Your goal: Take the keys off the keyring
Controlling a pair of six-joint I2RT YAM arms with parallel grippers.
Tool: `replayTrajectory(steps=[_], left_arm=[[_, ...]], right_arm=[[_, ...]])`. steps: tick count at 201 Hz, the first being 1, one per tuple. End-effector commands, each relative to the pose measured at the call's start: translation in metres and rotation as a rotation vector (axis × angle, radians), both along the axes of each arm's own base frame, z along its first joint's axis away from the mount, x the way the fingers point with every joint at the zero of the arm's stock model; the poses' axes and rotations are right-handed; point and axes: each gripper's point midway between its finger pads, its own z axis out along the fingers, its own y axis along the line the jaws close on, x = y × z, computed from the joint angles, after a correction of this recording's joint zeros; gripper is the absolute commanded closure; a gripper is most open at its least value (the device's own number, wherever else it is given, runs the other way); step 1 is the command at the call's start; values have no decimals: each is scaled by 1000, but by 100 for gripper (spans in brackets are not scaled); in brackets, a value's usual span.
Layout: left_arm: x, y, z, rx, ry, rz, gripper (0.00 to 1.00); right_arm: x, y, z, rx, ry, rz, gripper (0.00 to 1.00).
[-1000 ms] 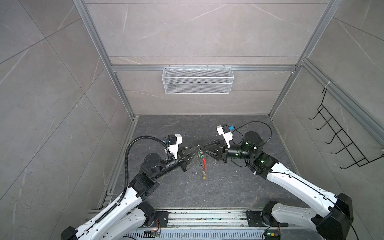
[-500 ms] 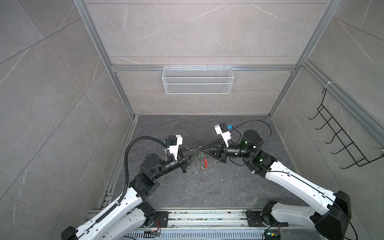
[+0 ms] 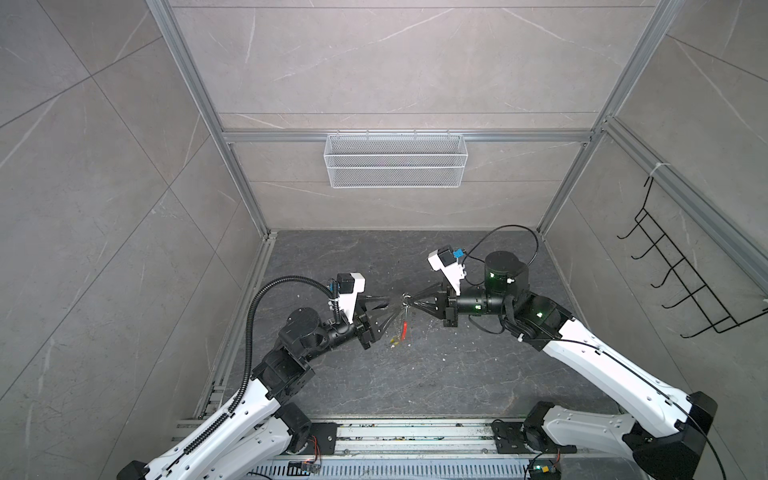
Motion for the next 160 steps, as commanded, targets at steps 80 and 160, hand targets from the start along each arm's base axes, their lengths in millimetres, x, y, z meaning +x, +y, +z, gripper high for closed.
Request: replayTrajectory(steps=[80,160], left_arm=[[-27,-34,13,27,-5,-288,64],[-25,-45,6,47,27,-341,78]], right_arm=[[-21,-29,-22,-276,-16,48,100],[-22,-27,-16,-283,-11,67,100]])
